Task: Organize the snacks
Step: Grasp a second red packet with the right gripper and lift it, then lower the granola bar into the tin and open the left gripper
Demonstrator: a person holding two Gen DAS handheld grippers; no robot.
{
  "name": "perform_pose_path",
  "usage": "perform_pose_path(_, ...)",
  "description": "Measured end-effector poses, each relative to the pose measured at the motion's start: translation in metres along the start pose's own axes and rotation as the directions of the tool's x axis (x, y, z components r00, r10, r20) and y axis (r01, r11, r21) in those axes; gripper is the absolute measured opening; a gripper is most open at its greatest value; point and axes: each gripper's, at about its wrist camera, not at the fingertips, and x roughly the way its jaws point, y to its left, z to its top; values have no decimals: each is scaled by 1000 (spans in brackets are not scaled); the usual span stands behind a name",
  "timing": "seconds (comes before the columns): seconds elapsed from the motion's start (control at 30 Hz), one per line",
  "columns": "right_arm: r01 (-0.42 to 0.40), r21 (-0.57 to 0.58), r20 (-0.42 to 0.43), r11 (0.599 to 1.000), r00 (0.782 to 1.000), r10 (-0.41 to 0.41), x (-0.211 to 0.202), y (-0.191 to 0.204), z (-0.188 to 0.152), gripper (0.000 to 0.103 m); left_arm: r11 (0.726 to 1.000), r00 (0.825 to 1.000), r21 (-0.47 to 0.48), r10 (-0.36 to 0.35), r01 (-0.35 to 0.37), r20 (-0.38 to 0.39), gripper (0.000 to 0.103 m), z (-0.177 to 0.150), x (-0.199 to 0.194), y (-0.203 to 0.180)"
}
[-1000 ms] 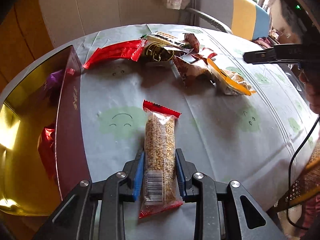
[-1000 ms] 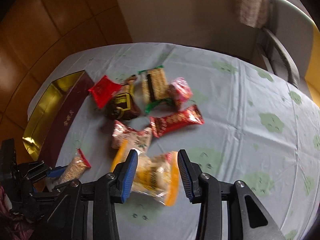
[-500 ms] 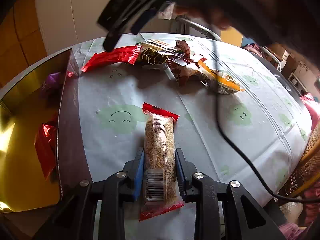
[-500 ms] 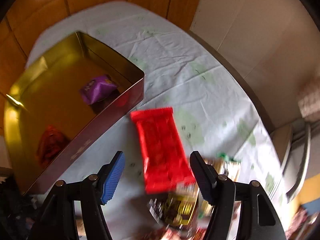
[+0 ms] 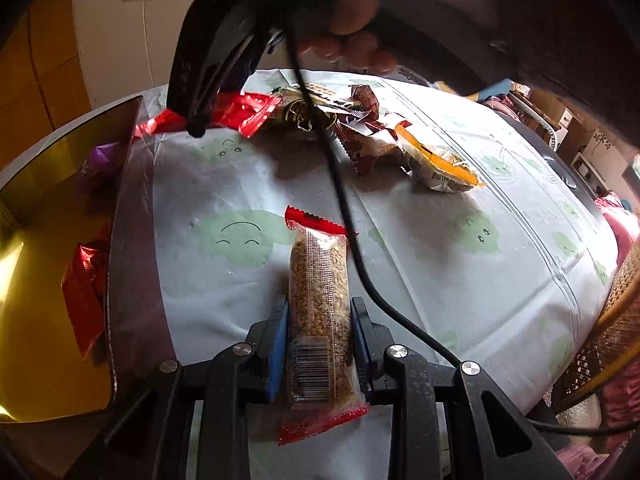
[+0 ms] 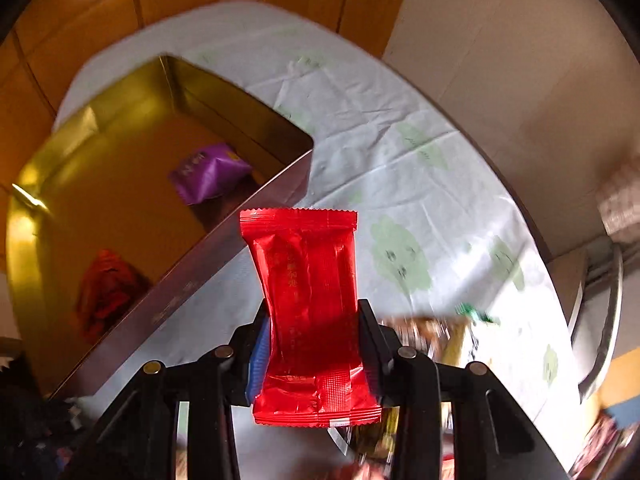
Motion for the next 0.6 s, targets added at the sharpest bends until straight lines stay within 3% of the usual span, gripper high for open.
perform_pose_path(0.33, -82, 220, 53, 972, 996, 72, -74, -2, -129, 40, 1000, 1000, 9, 23, -23, 9, 29, -3, 0, -4)
perform_pose_path(0.6, -116, 372, 47, 921, 993, 106, -68, 8, -208, 40, 1000, 1000, -10, -3, 3, -6, 29, 1, -8, -4)
